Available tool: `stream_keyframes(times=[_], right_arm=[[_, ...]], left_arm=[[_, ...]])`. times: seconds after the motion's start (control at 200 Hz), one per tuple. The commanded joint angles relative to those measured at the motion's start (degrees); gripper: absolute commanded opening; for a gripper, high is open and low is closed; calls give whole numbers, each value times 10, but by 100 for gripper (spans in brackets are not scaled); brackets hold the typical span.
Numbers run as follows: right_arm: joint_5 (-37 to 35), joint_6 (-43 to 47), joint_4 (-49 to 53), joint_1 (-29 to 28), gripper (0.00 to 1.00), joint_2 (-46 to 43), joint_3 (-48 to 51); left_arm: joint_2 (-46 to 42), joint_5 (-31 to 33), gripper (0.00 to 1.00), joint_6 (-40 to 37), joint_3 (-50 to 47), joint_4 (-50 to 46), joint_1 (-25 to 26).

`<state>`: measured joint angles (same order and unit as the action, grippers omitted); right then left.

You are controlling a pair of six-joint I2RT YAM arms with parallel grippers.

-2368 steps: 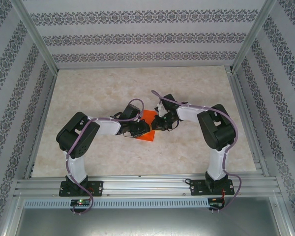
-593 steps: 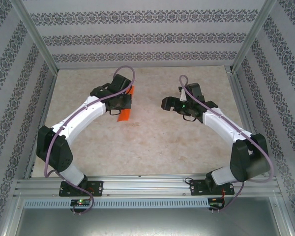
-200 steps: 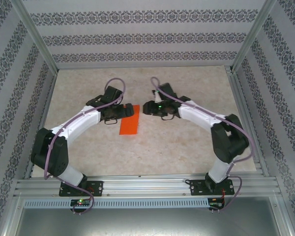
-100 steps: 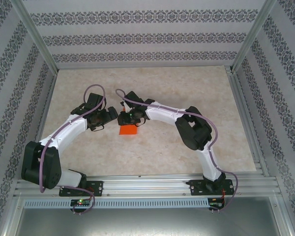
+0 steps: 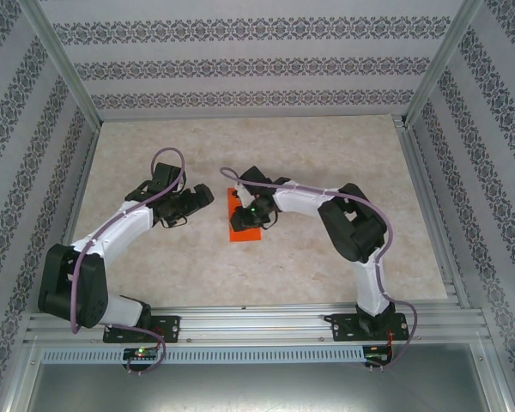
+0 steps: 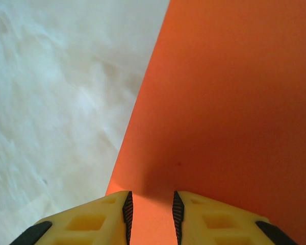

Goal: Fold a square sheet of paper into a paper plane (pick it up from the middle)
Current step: Move the paper to the center of the table, then third fold the triangle at the center of the table.

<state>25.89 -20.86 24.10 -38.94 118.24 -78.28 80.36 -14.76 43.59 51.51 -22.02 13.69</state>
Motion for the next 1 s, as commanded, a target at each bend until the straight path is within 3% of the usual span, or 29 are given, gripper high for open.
stream_keyframes(times=[0.0,0.345,0.59,0.754,0.999], right_arm=[[28,39,30,19,31,-33,33],[38,-144,-97,99,49,-208,167],[86,-176,-126,140,53,-205,223],[126,-194,-161,137,53,-183,240],[130,-190,-163,122,53,-166,250]], left_arm=[[18,-62,96,4,-9,67,-4],[80,-154,69,42,-6,188,48],[150,-171,44,56,24,221,91],[178,-170,39,64,32,236,103],[186,-166,38,69,29,239,105]])
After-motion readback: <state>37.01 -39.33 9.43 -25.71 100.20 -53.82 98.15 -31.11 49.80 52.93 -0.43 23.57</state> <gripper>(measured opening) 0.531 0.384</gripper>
